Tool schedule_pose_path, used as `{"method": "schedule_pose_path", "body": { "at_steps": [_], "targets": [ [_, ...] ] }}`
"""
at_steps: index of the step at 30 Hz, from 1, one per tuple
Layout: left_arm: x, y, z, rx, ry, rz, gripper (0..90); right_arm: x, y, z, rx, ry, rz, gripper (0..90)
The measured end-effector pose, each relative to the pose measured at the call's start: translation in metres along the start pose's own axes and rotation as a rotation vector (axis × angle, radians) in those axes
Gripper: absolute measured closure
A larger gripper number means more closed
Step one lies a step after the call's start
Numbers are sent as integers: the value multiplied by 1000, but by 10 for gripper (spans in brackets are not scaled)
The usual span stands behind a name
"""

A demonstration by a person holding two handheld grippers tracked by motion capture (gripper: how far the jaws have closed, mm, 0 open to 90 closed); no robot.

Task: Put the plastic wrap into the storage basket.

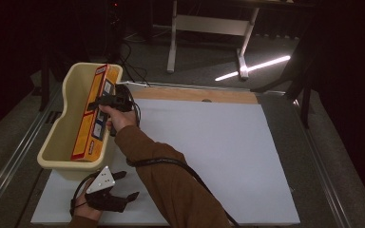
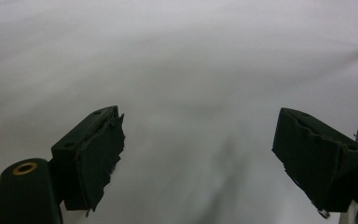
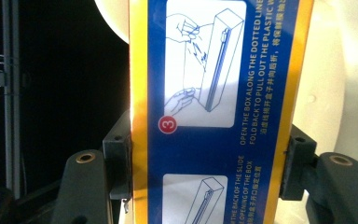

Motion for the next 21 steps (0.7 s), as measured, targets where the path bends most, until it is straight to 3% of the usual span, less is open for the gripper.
{"method": "schedule_pose_path", "body": {
  "at_steps": [21],
  "targets": [
    [-1,0,0,4,3,1,158,4,1,-4,23,88,33,360]
  ]
}}
Point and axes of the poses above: each handheld gripper's, and its own axes: z roughly backward along the jaws, y roughly out of its underside, x roughly to its left, the point moved 1 cm from there along -z, roughly forward along the jaws, and after that the axes turned 14 degrees about -y, right-handed, at the moved point
